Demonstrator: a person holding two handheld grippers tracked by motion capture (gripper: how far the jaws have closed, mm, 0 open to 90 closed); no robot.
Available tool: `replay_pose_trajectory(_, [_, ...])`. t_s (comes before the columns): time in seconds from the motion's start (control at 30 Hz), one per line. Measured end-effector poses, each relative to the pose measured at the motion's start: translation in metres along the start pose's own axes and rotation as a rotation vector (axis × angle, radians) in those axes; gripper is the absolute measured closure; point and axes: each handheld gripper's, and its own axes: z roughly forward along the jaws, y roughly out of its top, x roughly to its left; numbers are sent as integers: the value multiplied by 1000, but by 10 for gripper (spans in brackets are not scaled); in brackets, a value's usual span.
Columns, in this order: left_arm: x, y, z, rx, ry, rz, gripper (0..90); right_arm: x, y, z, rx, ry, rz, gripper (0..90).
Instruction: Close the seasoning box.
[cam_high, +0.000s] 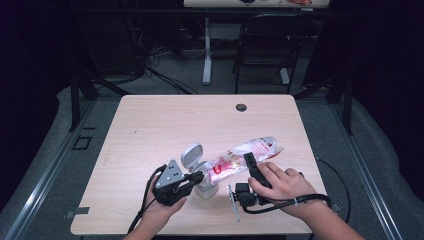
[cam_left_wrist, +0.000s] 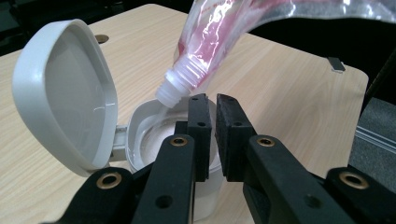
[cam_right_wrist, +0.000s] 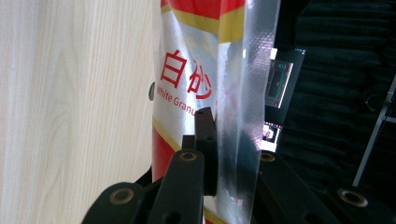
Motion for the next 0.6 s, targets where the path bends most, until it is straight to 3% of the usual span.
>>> replay_pose_trajectory(0.37, [11,1,-12,-32,26,-21,841,6,-3,-4,5,22,-7,872])
replay_pose_trajectory(0.4, [12,2,-13,-32,28,-22,837,8,-4,-4,-5,23,16,872])
replay_pose_trajectory(0.6, [19,3,-20,-51,52,-37,826,8,-8,-6,-5,33,56,872])
